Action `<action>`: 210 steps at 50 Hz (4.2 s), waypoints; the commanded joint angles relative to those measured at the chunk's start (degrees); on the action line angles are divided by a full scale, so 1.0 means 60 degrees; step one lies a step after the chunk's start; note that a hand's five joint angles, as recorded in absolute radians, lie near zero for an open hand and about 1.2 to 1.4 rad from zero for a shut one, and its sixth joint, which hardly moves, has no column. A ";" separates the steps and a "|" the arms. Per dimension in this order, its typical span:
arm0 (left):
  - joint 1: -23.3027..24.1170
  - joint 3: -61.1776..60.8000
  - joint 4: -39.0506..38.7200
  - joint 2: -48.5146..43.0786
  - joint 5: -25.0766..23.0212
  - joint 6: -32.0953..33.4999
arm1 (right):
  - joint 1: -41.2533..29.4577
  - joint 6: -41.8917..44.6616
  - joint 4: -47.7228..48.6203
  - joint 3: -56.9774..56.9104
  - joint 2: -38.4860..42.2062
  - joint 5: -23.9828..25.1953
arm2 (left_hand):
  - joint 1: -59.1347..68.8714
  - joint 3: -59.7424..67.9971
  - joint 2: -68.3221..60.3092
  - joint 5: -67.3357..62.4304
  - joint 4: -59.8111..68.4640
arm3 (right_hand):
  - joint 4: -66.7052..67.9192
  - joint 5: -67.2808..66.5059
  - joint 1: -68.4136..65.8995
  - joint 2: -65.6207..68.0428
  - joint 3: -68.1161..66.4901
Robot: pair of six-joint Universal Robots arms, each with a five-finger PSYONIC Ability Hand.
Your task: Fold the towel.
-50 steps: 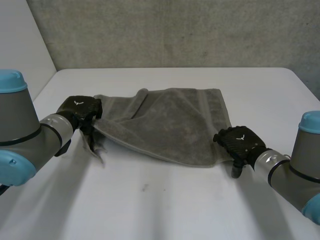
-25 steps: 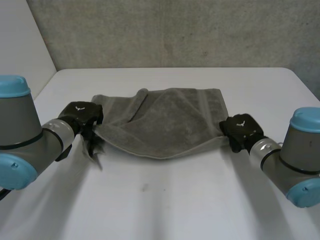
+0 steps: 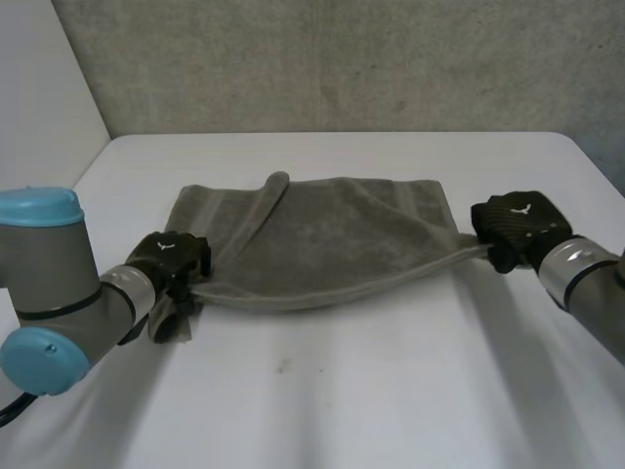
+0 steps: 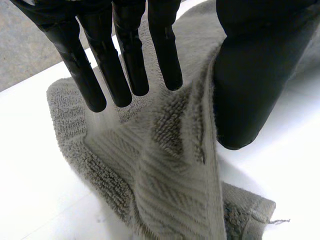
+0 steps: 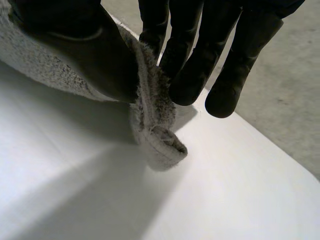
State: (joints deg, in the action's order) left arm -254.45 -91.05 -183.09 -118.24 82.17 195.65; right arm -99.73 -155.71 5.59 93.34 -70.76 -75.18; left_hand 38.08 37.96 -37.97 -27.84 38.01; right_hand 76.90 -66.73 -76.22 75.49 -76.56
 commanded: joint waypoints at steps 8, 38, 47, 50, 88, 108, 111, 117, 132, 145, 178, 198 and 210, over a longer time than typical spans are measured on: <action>-0.0101 -0.0557 -0.0393 0.0415 0.0806 0.0014 | 0.1387 -0.0020 0.0049 0.0102 -0.0892 0.0035 | 0.0906 0.0927 -0.0925 -0.0946 0.0919 | 0.0517 -0.0544 -0.0631 0.0751 -0.0574; -0.0218 -0.1114 0.0896 0.3666 0.0835 0.1157 | 0.1753 0.1416 -0.1840 0.0395 -0.2283 0.0167 | 0.6986 0.7007 -0.7005 -0.7026 0.6998 | 0.0517 -0.0544 -0.0631 0.0751 -0.0574; -0.0218 -0.1787 0.2007 0.6066 0.0529 0.1947 | 0.2264 0.3289 -0.4297 0.0893 -0.4214 0.0356 | 0.6986 0.7007 -0.7005 -0.7026 0.6998 | 0.0517 -0.0544 -0.0631 0.0751 -0.0574; -0.0262 -0.2050 0.2534 0.6463 0.0396 0.2006 | 0.2761 0.3699 -0.5088 0.0893 -0.4567 0.0765 | 0.6986 0.7007 -0.7005 -0.7026 0.6998 | 0.0517 -0.0544 -0.0631 0.0751 -0.0574; 0.0338 0.4536 0.0677 -0.2659 0.0688 0.3662 | 0.0728 0.2544 -0.3541 -0.5667 0.3954 -0.0329 | 0.6986 0.7007 -0.7005 -0.7026 0.6998 | 0.0517 -0.0544 -0.0631 0.0751 -0.0574; 0.0382 0.6811 0.0735 -0.4419 0.0938 0.3676 | 0.0346 0.2529 -0.2001 -0.6710 0.5100 -0.1488 | 0.6986 0.7007 -0.7005 -0.7026 0.6998 | 0.0517 -0.0544 -0.0631 0.0751 -0.0574; 0.0397 0.6811 0.0720 -0.4493 0.0909 0.3691 | 0.0317 0.2529 -0.1957 -0.6827 0.5202 -0.1503 | 0.6986 0.7007 -0.7005 -0.7026 0.6998 | 0.0415 -0.0442 -0.0529 0.0649 -0.0471; 0.0762 0.6738 0.0735 -0.4362 0.0996 0.3720 | 0.0142 0.2048 -0.1841 -0.6988 0.5028 -0.1532 | -0.4680 -0.4660 0.4662 0.4640 -0.4668 | -1.1150 1.1122 1.1036 -1.0915 1.1093; 0.0851 0.5419 0.0706 -0.1900 0.1451 0.3002 | 0.0200 0.1211 -0.1679 -0.5128 0.2155 -0.1400 | -0.4680 -0.4660 0.4662 0.4640 -0.4668 | -1.1150 1.1122 1.1036 -1.0915 1.1093; 0.0836 0.1600 0.0633 0.0442 0.0940 0.1451 | 0.1297 0.1342 -0.1445 -0.0605 0.0412 0.0311 | -0.4673 -0.4652 0.4654 0.4633 -0.4660 | -1.0858 1.0831 1.0744 -1.0624 1.0801; 0.0792 -0.0162 -0.0071 0.1030 0.0337 0.0849 | 0.2163 0.2397 0.0445 -0.0191 0.2170 0.0299 | -0.4617 -0.4596 0.4598 0.4577 -0.4604 | 0.0517 -0.0544 -0.0631 0.0751 -0.0574; 0.0573 -0.0250 -0.0071 0.1337 0.0337 0.0834 | 0.1247 0.3659 -0.0214 -0.2296 0.1262 -0.1253 | -0.4645 -0.4624 0.4626 0.4605 -0.4632 | 0.0517 -0.0544 -0.0631 0.0751 -0.0574; 0.0426 -0.0250 -0.0071 0.1367 0.0381 0.0820 | -0.4686 0.3203 -0.0390 -0.5871 0.3353 -0.2426 | -0.4645 -0.4624 0.4626 0.4605 -0.4632 | 0.0517 -0.0544 -0.0631 0.0751 -0.0574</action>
State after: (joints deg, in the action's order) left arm -251.58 -92.56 -183.51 -110.08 84.23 200.65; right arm -110.80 -136.07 3.31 67.93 -58.86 -87.96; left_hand 9.90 9.60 -9.44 -1.64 9.60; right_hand 76.87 -66.64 -75.21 75.24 -76.53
